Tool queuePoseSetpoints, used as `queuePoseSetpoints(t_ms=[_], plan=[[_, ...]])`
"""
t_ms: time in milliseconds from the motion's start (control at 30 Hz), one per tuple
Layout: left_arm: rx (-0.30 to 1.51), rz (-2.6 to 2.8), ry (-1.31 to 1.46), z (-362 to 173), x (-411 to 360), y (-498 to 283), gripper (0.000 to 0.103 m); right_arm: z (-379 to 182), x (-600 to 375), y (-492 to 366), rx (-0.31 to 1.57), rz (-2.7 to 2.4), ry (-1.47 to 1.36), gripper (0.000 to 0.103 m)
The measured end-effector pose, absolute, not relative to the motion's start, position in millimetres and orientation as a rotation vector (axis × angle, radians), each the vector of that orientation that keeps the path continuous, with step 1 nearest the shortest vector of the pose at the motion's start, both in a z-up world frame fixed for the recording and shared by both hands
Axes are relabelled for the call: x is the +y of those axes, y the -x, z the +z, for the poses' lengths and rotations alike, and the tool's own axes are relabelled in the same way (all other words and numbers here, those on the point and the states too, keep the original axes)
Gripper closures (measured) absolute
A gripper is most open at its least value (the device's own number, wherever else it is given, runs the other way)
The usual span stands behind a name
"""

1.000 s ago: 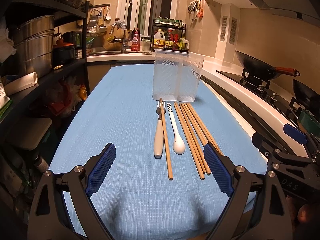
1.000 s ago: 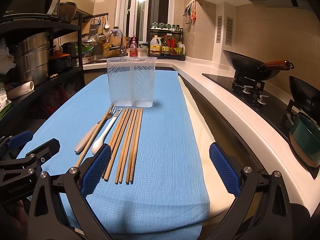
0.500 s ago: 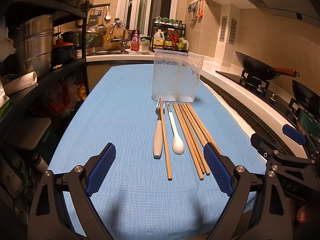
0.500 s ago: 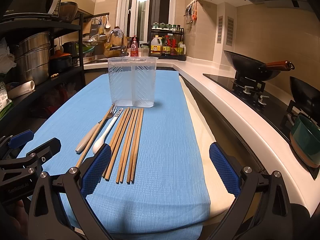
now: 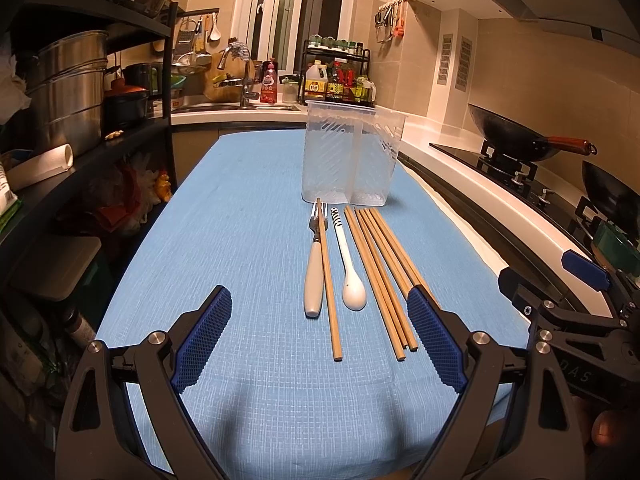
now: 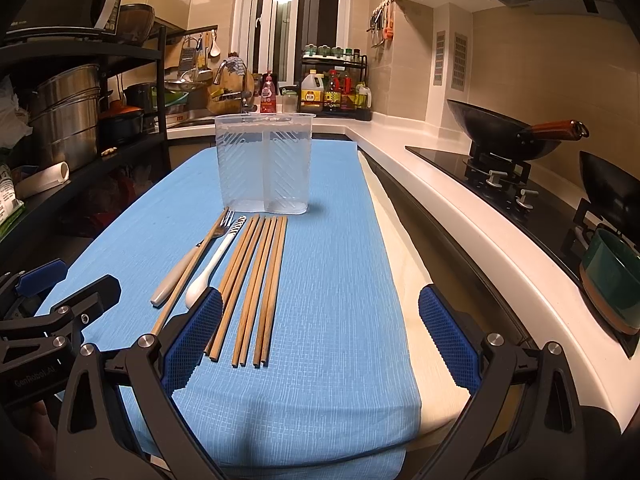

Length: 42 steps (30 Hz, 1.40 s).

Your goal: Organize utensils

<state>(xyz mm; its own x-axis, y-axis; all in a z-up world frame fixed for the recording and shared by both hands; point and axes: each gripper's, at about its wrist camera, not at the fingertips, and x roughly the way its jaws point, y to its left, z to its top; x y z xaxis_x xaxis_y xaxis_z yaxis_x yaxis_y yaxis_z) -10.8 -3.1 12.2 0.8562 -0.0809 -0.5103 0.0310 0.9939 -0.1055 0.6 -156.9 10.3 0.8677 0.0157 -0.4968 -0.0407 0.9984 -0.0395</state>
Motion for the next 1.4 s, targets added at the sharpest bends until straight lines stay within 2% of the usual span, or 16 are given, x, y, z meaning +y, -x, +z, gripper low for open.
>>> queuePoseSetpoints(t_ms=[600,667,700,733,800,867,900,933,967,1033,1100,1333,1400], plan=[[0.541,-0.066,0.097,12,-1,10,0.016,8,-161,-4,0.524,0.016,0.029,0.007],[0.547,-0.067,0.106,10,1,9,0.017,7,-162,-5,0.527,0.024,0.023,0.011],[0.55,-0.064,0.112,9,2,8,0.017,5,-163,-5,0.532,0.024,0.018,0.021],[0.558,-0.058,0.119,6,4,6,0.022,3,-164,-7,0.54,0.019,0.01,0.028],[0.582,-0.044,0.133,0,9,-1,0.035,-3,-167,-13,0.572,0.018,-0.022,0.037],[0.605,-0.031,0.151,-7,15,-7,0.058,-9,-172,-20,0.607,0.02,-0.069,0.044],[0.616,-0.023,0.159,-11,18,-11,0.064,-11,-172,-23,0.621,0.021,-0.077,0.048],[0.626,-0.016,0.165,-14,21,-15,0.074,-14,-170,-27,0.639,0.035,-0.083,0.055],[0.633,-0.011,0.17,-16,24,-18,0.078,-16,-168,-30,0.651,0.045,-0.084,0.058],[0.64,-0.008,0.182,-21,28,-24,0.079,-20,-163,-36,0.665,0.063,-0.074,0.065],[0.644,-0.015,0.201,-25,31,-29,0.079,-26,-156,-42,0.69,0.094,-0.067,0.068],[0.661,-0.08,0.28,-38,32,-49,0.079,-47,-142,-57,0.778,0.127,-0.07,0.071],[0.679,-0.096,0.284,-42,29,-53,0.079,-53,-138,-59,0.806,0.132,-0.058,0.076]])
